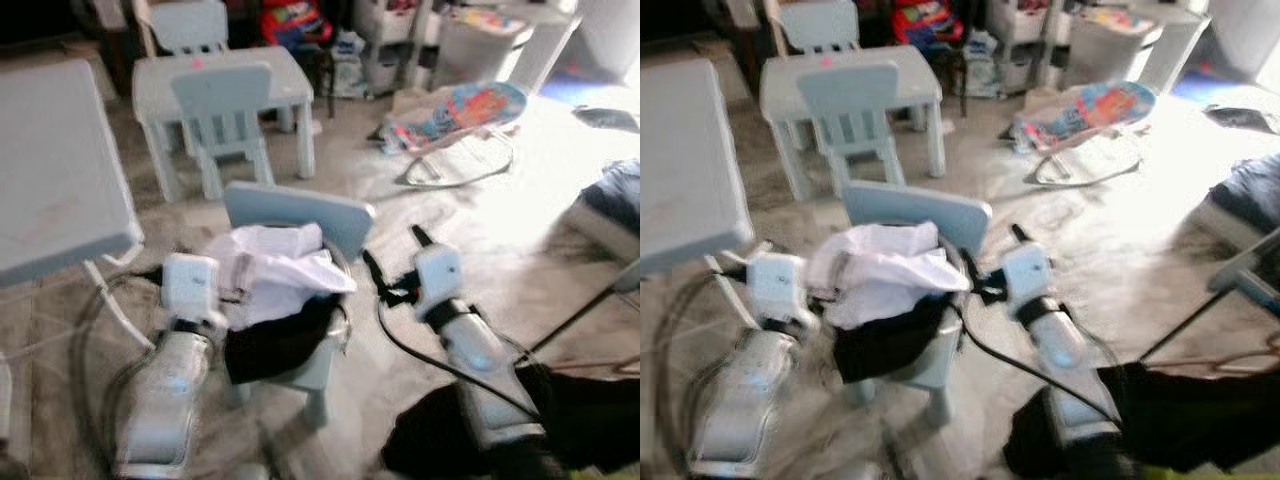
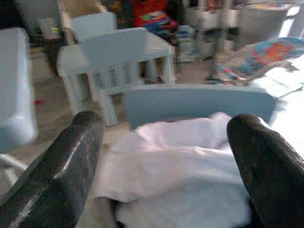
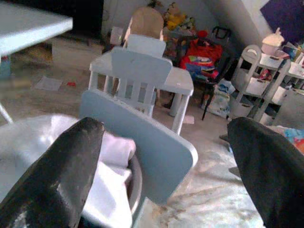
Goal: Hang hanger
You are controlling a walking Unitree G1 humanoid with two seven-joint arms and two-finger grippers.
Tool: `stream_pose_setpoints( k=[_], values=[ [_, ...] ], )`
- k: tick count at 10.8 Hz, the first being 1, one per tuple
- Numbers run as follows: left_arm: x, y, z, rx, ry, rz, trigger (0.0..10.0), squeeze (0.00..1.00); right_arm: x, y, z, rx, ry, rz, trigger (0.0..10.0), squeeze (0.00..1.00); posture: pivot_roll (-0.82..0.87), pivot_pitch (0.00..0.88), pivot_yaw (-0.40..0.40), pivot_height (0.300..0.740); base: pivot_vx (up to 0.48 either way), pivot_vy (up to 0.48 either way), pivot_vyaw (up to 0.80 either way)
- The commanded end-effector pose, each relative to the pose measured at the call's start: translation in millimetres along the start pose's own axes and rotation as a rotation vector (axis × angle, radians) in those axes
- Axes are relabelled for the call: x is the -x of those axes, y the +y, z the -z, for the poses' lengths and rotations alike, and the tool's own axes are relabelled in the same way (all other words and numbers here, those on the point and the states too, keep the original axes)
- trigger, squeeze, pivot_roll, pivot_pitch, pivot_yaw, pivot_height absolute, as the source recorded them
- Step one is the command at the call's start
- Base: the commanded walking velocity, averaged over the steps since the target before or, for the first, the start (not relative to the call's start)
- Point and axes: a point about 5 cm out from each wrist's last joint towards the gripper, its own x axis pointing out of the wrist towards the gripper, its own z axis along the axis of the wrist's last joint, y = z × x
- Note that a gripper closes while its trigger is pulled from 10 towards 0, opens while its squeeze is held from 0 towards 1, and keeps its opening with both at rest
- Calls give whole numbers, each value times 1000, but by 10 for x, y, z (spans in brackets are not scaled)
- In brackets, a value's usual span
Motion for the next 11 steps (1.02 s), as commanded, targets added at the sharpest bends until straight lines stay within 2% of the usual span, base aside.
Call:
stream_pose_setpoints(
  k=[1,3,4,5,6,7,8,11],
  values=[
    [19,54,14,-11,11,-14,10000,0,-28,25,-44,10,-22,-20,10000,0,10,0,-29,740,0,0,769],
    [10,52,21,-20,17,-8,10000,0,-34,38,-51,-8,-27,-14,10000,0,9,0,-29,740,0,0,766],
    [4,39,38,-26,33,3,10000,0,-33,33,-48,-12,-24,-9,10000,0,7,0,-29,740,0,0,0],
    [-6,-5,138,-30,101,60,10000,0,-31,20,-47,-20,-24,-2,10000,0,5,0,-31,740,0,0,0],
    [-53,-29,194,-14,140,114,10000,0,-30,11,-46,-22,-22,-1,10000,0,5,0,-31,740,0,0,0],
    [-109,1,208,-16,156,120,10000,0,-10,19,-41,-31,-15,-8,10000,0,-2,0,-31,740,0,0,0],
    [-143,29,185,-14,136,128,10000,0,27,20,-22,-26,-4,-9,10000,0,-6,0,-30,740,0,0,0],
    [-182,53,157,-29,131,144,10000,0,105,36,23,-47,18,-2,10000,0,-12,6,-25,740,362,0,0]
  ],
)
